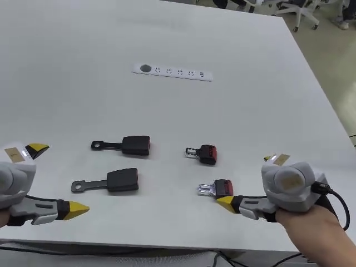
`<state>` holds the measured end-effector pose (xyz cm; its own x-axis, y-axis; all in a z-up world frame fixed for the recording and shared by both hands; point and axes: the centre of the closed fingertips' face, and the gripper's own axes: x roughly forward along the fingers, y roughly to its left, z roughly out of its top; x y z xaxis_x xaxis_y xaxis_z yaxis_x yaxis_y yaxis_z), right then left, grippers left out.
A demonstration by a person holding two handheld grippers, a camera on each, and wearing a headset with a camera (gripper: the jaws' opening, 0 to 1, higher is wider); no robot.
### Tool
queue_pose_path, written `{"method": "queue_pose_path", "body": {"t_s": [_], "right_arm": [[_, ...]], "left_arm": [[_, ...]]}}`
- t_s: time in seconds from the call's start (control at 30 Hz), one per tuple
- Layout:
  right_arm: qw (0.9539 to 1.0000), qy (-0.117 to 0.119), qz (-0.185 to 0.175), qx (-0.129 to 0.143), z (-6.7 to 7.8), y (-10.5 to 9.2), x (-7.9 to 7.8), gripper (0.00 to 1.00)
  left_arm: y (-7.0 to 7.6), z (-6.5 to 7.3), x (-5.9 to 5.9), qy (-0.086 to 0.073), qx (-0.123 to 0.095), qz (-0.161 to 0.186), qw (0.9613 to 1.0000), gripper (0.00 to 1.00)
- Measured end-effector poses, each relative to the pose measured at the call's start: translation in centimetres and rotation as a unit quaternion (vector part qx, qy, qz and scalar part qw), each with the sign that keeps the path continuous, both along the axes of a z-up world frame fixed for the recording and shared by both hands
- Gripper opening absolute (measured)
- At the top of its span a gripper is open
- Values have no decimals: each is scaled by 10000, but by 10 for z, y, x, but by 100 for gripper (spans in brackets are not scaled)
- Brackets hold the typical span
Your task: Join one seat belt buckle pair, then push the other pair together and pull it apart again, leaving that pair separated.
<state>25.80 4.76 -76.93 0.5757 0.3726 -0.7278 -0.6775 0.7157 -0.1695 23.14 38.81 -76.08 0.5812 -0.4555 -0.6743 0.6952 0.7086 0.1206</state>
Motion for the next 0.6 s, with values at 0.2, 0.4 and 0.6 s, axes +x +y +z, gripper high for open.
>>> {"method": "queue_pose_path", "body": {"t_s": [0.2,0.4,0.6], "right_arm": [[9998,-112,160,98,5,5,-2,93],[9991,-124,390,58,6,9,-6,92],[9989,15,467,54,4,9,-9,87]], "left_arm": [[-1,-6,0,249,76,18,9997,99],[-6,1,7,175,1,54,9998,97],[-12,-2,8,152,118,-198,9996,90]]}}
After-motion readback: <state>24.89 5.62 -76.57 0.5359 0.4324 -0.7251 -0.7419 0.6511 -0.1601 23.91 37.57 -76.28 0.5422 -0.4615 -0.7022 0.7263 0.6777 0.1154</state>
